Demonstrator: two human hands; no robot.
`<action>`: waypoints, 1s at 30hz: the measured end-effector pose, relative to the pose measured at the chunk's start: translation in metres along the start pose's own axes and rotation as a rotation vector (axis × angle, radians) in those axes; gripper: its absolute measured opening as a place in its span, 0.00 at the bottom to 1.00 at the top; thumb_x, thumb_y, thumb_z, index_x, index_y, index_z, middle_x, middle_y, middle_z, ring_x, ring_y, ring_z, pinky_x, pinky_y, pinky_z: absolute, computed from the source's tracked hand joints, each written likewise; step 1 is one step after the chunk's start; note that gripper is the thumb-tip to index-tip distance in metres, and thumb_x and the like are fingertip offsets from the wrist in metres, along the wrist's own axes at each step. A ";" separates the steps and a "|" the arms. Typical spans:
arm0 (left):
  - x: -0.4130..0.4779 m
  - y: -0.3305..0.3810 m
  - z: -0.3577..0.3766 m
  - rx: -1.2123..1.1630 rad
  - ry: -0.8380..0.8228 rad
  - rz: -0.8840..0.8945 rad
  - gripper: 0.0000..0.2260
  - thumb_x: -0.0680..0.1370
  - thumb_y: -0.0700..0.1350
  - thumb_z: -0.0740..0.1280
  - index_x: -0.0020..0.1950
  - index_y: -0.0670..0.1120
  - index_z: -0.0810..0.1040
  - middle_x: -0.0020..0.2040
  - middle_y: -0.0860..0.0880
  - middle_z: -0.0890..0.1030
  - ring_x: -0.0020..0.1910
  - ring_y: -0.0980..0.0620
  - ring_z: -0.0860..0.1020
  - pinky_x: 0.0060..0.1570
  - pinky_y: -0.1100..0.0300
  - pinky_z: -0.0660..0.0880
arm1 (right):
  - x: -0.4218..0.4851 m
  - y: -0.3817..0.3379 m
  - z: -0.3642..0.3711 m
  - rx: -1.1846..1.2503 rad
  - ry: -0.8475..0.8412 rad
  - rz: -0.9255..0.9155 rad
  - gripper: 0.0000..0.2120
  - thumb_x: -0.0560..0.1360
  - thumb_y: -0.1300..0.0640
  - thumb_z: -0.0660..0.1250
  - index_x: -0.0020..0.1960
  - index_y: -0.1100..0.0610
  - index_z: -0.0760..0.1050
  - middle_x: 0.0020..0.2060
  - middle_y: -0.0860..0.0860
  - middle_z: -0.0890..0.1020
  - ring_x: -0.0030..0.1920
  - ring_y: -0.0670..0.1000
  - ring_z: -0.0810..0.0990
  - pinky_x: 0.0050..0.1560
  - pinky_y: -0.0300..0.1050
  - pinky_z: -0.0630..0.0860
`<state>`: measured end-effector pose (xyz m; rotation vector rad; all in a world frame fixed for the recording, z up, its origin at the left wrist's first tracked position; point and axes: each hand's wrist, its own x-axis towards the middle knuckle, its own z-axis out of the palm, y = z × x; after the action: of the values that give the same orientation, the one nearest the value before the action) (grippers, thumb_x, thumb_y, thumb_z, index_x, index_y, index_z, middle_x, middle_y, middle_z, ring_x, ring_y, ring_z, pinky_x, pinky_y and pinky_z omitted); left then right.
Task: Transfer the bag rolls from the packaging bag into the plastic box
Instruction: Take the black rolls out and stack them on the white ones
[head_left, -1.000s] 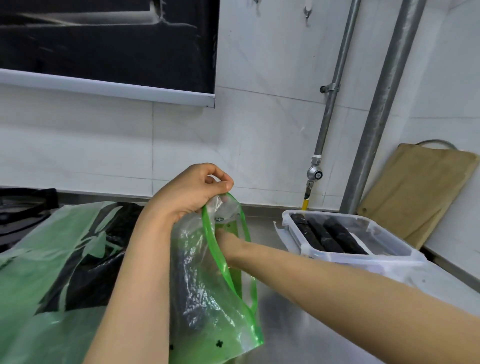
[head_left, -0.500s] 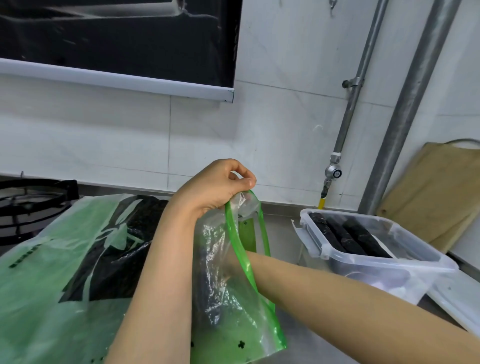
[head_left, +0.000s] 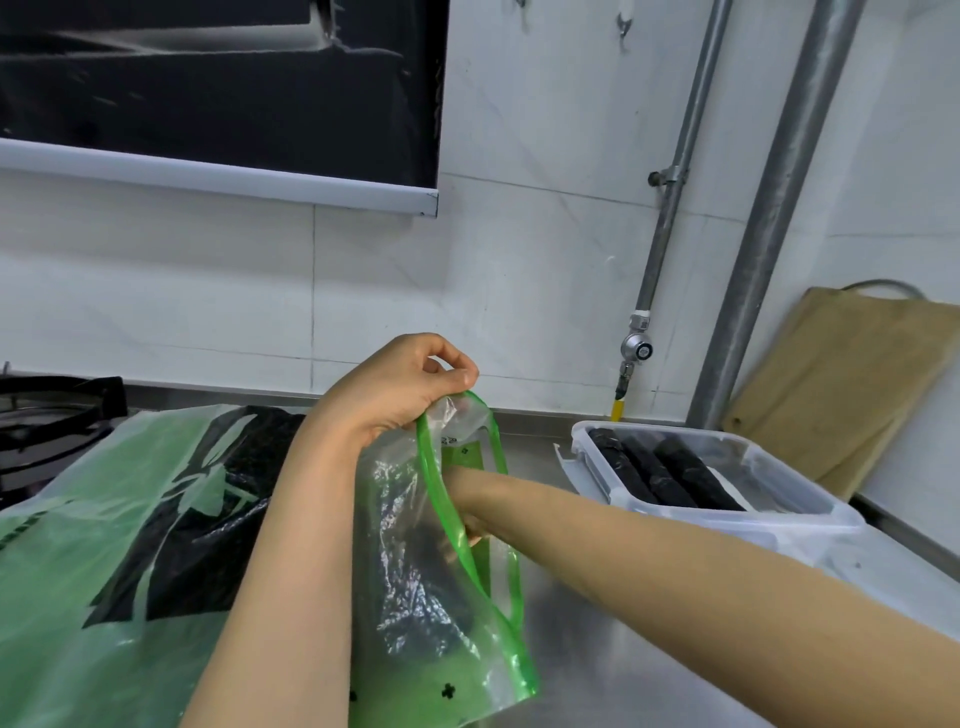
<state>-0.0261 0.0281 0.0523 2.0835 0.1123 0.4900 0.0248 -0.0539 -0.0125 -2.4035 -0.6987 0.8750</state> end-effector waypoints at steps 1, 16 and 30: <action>0.001 -0.001 0.000 0.002 0.001 0.001 0.08 0.77 0.45 0.66 0.54 0.44 0.78 0.46 0.42 0.82 0.16 0.63 0.66 0.26 0.64 0.62 | 0.000 -0.001 -0.002 0.019 0.011 0.021 0.09 0.79 0.61 0.60 0.40 0.59 0.70 0.40 0.55 0.74 0.38 0.51 0.73 0.42 0.42 0.74; 0.008 -0.006 0.011 0.085 -0.028 -0.021 0.06 0.77 0.45 0.65 0.52 0.45 0.78 0.47 0.38 0.82 0.24 0.55 0.64 0.23 0.65 0.61 | -0.050 0.026 -0.070 0.099 0.203 0.038 0.09 0.73 0.57 0.66 0.35 0.56 0.70 0.31 0.51 0.73 0.30 0.47 0.71 0.34 0.38 0.72; 0.011 -0.004 0.019 0.090 -0.070 -0.031 0.05 0.77 0.44 0.65 0.50 0.44 0.78 0.42 0.41 0.78 0.17 0.60 0.63 0.20 0.67 0.60 | -0.090 0.056 -0.141 0.284 0.368 0.113 0.07 0.73 0.60 0.67 0.41 0.60 0.70 0.35 0.54 0.76 0.34 0.50 0.76 0.45 0.42 0.77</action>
<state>-0.0081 0.0183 0.0435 2.1816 0.1274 0.3988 0.0786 -0.1875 0.0890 -2.2712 -0.2788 0.5093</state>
